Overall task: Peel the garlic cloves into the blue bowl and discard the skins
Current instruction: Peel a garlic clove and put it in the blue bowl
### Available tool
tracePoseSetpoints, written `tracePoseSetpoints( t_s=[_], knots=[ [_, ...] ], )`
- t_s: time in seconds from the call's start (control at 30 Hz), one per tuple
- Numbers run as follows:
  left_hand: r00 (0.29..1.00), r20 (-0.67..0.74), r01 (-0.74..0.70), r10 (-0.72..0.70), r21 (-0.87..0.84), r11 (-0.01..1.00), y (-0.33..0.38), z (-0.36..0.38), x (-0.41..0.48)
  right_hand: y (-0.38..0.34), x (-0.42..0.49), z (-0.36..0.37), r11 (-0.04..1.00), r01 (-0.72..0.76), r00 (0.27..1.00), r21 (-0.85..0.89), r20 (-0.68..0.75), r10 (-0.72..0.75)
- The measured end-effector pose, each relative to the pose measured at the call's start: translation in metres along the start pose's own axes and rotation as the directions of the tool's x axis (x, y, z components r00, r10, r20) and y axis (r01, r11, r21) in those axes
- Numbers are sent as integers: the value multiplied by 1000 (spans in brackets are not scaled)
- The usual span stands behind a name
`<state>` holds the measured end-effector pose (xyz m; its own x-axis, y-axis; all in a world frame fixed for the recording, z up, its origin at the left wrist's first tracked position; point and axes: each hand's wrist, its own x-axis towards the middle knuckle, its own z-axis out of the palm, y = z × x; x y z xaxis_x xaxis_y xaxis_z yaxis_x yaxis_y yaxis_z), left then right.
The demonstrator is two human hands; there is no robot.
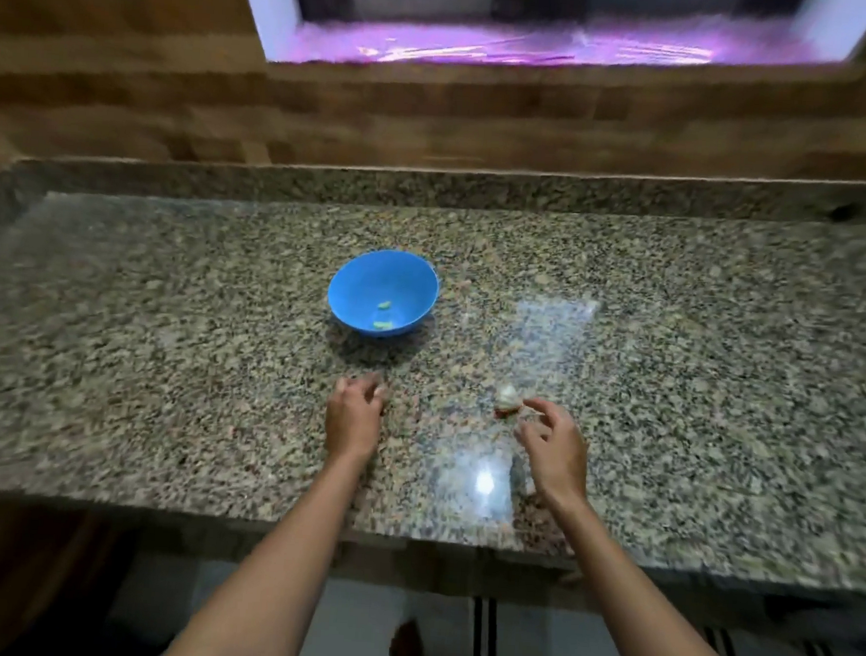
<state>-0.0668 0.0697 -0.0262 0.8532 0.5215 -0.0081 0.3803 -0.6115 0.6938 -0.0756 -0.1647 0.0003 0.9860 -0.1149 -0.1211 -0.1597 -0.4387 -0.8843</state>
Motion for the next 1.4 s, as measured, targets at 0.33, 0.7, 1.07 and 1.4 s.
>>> tracePoseSetpoints(
  t_s=[0.33,0.7,1.07,1.4],
  knots=[
    [949,-117,-305,293,-95,948,82,-38,86,1,45,16,993,-64,996,-100,57,70],
    [915,60,-381,399,-195,904,100,-15,70,-2,39,24,962,13,998,-272,56,3],
    [696,718,624,25,-621,474,101,24,-26,-19,16,31,944,148,985,294,-128,-114],
    [668,715,551,207,-662,507,100,19,-15,-46,34,-1,626,-404,896,667,427,122]
  ],
)
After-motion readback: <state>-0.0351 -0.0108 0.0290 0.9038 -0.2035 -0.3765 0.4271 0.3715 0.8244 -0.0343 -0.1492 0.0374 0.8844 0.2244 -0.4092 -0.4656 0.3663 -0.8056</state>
